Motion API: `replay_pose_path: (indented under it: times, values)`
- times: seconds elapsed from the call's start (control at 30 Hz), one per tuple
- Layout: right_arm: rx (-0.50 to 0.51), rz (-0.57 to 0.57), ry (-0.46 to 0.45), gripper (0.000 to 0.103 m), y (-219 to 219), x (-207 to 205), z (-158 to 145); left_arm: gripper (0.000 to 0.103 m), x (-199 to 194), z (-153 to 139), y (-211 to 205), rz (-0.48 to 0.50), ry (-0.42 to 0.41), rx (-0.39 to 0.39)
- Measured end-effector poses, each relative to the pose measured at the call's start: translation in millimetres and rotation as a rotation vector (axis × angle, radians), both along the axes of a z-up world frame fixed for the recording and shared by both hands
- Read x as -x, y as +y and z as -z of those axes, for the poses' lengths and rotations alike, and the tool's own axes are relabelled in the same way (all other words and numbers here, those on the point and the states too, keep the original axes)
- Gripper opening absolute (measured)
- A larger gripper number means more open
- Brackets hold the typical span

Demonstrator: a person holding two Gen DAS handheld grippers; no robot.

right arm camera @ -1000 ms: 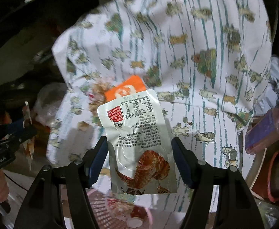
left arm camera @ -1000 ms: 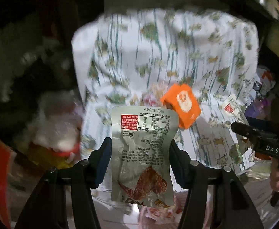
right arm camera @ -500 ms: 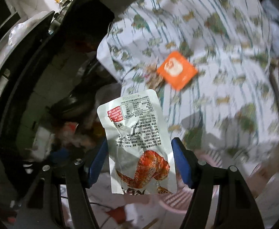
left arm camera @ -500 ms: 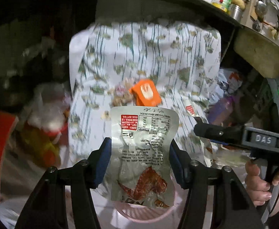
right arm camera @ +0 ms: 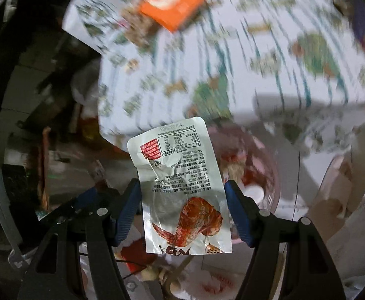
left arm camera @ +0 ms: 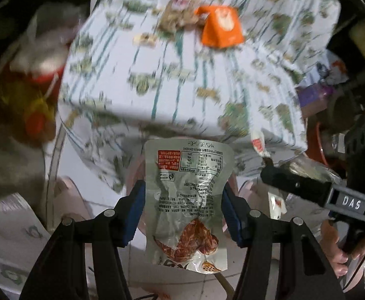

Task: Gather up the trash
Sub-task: 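Carry both sauce packets over the pink basket and open both tools, then move both tools back over the table toward the orange paper box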

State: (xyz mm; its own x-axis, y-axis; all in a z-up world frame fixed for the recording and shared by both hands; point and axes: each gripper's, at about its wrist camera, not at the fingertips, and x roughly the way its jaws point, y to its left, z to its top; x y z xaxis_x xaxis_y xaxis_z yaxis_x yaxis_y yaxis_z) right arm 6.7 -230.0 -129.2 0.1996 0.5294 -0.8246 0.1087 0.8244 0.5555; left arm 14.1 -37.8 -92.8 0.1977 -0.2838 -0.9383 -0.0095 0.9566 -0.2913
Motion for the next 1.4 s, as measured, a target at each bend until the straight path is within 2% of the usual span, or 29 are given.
replay_pose_path:
  times: [0.1, 0.2, 0.23, 0.27, 0.33, 0.53, 0.63, 0.77, 1.0, 1.1, 1.23, 1.27, 1.33, 1.4]
  values:
    - [-0.036, 0.011, 0.089, 0.067, -5, -5, 26, 0.061, -3, 18, -3, 0.012, 0.035, -0.028]
    - [-0.034, 0.036, 0.122, 0.068, -11, -7, 36, 0.062, -6, 25, -3, 0.008, 0.051, 0.009]
    - [-0.032, 0.037, 0.121, 0.068, -12, -7, 37, 0.065, -7, 26, -4, 0.005, 0.053, 0.016]
    - [-0.028, 0.038, 0.117, 0.068, -12, -7, 37, 0.073, -8, 27, -4, 0.001, 0.059, 0.022]
    - [-0.012, 0.037, 0.11, 0.077, -11, -8, 36, 0.086, -9, 28, -1, -0.023, 0.065, 0.02]
    - [0.007, 0.059, 0.041, 0.081, -13, -10, 20, 0.086, -9, 19, 8, -0.061, 0.028, -0.008]
    - [0.058, 0.068, -0.024, 0.081, -13, -8, 6, 0.086, -8, 6, 10, -0.065, -0.034, -0.05]
    - [0.126, 0.065, -0.115, 0.081, -8, -5, -16, 0.086, -4, -20, 9, -0.052, -0.162, -0.126]
    - [0.234, 0.077, -0.294, 0.081, 1, 3, -57, 0.086, 10, -62, 16, -0.083, -0.363, -0.146]
    - [0.351, 0.049, -0.41, 0.081, 11, 7, -77, 0.087, 18, -79, 17, -0.103, -0.473, -0.193]
    - [0.516, 0.025, -0.569, 0.081, 23, 17, -98, 0.088, 25, -94, 17, -0.153, -0.581, -0.325]
    - [0.543, 0.023, -0.598, 0.08, 25, 18, -102, 0.088, 26, -97, 17, -0.157, -0.604, -0.351]
    - [0.57, 0.018, -0.643, 0.07, 26, 22, -109, 0.088, 28, -101, 18, -0.157, -0.642, -0.382]
    - [0.583, 0.016, -0.661, 0.064, 27, 23, -113, 0.088, 28, -103, 19, -0.156, -0.661, -0.401]
